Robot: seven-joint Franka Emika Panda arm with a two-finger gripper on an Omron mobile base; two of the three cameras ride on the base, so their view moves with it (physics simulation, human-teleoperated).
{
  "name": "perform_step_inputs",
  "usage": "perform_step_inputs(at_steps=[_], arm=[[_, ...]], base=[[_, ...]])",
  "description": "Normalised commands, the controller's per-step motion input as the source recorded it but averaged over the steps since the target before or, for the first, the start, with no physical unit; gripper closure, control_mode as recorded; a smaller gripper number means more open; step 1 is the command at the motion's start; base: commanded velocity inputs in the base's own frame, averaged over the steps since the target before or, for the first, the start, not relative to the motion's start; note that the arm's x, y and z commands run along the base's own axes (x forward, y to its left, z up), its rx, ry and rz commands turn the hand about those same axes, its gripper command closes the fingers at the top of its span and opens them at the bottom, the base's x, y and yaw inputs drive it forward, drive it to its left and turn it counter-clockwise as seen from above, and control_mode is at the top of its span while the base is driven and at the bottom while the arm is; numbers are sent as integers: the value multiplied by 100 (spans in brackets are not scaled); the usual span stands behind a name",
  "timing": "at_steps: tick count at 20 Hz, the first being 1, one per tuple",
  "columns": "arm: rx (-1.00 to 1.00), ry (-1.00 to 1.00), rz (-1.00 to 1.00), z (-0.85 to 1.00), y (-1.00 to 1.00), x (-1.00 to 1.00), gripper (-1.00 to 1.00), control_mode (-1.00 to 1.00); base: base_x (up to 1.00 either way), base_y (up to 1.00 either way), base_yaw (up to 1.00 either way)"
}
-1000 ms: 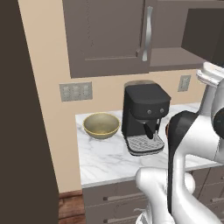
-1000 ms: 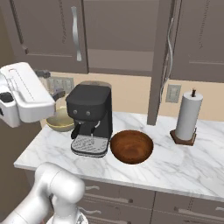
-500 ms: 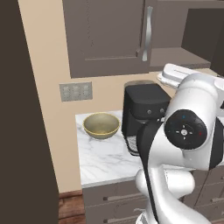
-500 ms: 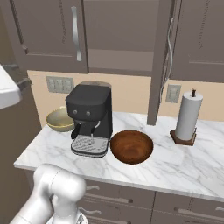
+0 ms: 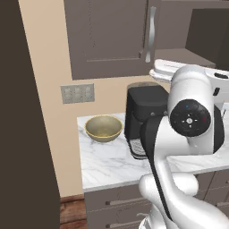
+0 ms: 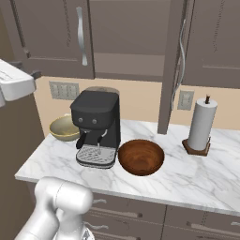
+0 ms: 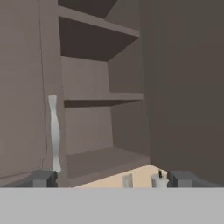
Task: Open the cabinet. Pick the bowls from the counter and place them in the cabinet. Then close the cabinet.
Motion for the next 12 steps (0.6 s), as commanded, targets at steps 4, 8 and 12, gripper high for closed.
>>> perform_step_inputs(at_steps=[4,8,12], arm=[[-8,0,13,3,0,51,-100,-100],[-2,0,14,0,1,62,-100,-100],[0,0,15,0,0,55,-100,-100]], base=[[0,0,0],[0,0,0],[0,0,0]])
